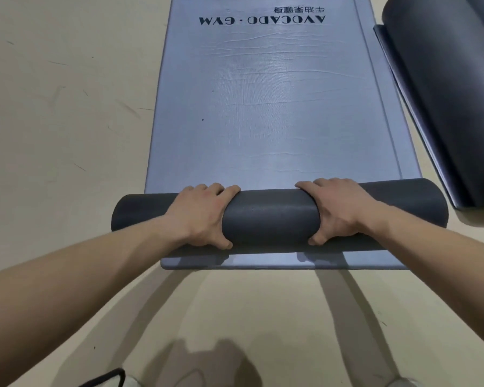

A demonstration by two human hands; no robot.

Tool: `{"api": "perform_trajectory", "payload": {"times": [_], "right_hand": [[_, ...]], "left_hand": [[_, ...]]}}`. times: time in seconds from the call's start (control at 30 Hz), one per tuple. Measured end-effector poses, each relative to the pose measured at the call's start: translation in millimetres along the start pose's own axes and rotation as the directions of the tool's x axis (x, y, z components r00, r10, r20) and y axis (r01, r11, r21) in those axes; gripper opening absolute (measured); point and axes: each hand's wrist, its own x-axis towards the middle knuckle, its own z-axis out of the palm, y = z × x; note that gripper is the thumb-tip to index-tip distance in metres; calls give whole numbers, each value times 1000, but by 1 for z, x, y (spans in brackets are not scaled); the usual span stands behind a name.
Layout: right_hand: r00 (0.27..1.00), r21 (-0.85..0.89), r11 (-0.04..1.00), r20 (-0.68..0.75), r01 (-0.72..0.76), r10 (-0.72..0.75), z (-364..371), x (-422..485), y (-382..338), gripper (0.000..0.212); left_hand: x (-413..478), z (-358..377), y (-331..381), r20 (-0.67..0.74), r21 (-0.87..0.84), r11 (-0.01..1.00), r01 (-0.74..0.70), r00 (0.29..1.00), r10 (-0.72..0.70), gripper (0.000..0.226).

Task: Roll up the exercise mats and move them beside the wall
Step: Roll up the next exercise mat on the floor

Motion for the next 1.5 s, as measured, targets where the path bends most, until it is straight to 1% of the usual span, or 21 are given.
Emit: {"api": "perform_trajectory", "payload": {"times": [0.1, 0.17, 0.27, 0.3, 0.33, 0.4, 0.47, 0.53, 0.6, 0.67, 0.7, 0.8, 0.87, 1.0, 1.07, 1.17, 1.23, 1.27, 1.37, 1.43, 1.5], "right_hand": [[972, -119, 992, -236, -38, 9, 26, -15, -7, 127], [973, -133, 991, -229, -30, -1, 24, -13, -7, 120], [996, -40, 999, -87, 1, -5, -17, 1, -3, 107], [1000, 4, 1000, -16, 10, -10, -33, 5, -2, 102], [998, 42, 999, 59, 7, -9, -46, 9, 0, 97], [981, 152, 988, 192, -16, -14, -62, 15, 1, 87], [964, 237, 971, 264, -38, -27, -60, 17, -1, 87], [981, 194, 981, 194, -24, -14, -44, 11, -8, 102], [998, 30, 999, -59, -30, 32, -19, -3, -13, 116], [974, -98, 995, -225, -37, 14, 3, -14, -18, 115], [969, -120, 992, -247, -32, 2, 8, -16, -20, 112], [982, -48, 999, -190, 8, -17, -7, -9, -16, 108], [992, 12, 1000, -123, 17, -15, -24, -1, -12, 109], [986, -101, 995, -162, 8, -24, -22, 5, -16, 129], [985, -117, 993, -173, 7, -27, -22, 6, -18, 124], [999, -2, 999, -14, 42, -42, -41, 8, -15, 107], [992, 89, 995, 107, 53, -62, -43, 5, -15, 108], [992, 94, 994, 111, 56, -66, -39, 3, -17, 112], [990, -76, 996, -131, 44, -54, -9, -11, -24, 130], [966, -158, 987, -254, 4, -44, 11, -22, -31, 130], [962, -158, 987, -267, 6, -49, 18, -21, -32, 125]], "left_hand": [[20, -27, -14, 157, -124, 992, 1, 987, 19, 111], [20, -27, -11, 148, -98, 995, 10, 989, 4, 111], [8, -9, 1, -104, 105, 991, 80, 992, -69, 109], [10, -9, 1, -141, 104, 991, 83, 988, -68, 107], [14, -16, -2, -102, 63, 995, 73, 993, -67, 106], [27, -43, -14, 91, -55, 997, 47, 995, -42, 103], [35, -56, -20, 260, -86, 996, 31, 965, -8, 100], [36, -53, -21, 312, -95, 995, 22, 950, 9, 98], [38, -51, -22, 317, -140, 990, 32, 948, 14, 95], [37, -51, -20, 297, -116, 993, 33, 955, 3, 99], [31, -46, -18, 236, -67, 997, 29, 972, -12, 103], [5, -10, -5, -130, 142, 989, 33, 991, -14, 113], [4, 1, -7, -218, 200, 979, 32, 976, 12, 113], [23, -26, -20, -94, 81, 997, 1, 996, 7, 109], [28, -31, -22, -63, 59, 998, -5, 998, 9, 106], [30, -38, -25, 124, -56, 998, -6, 992, 13, 101], [31, -39, -24, 271, -132, 991, -5, 962, 41, 101], [30, -37, -23, 295, -139, 990, -10, 954, 51, 102], [33, -38, -21, 304, -167, 986, 5, 951, 47, 105], [29, -36, -19, 293, -138, 990, -9, 955, 50, 110], [14, -19, -13, 98, 3, 1000, -18, 995, 18, 122]]}}
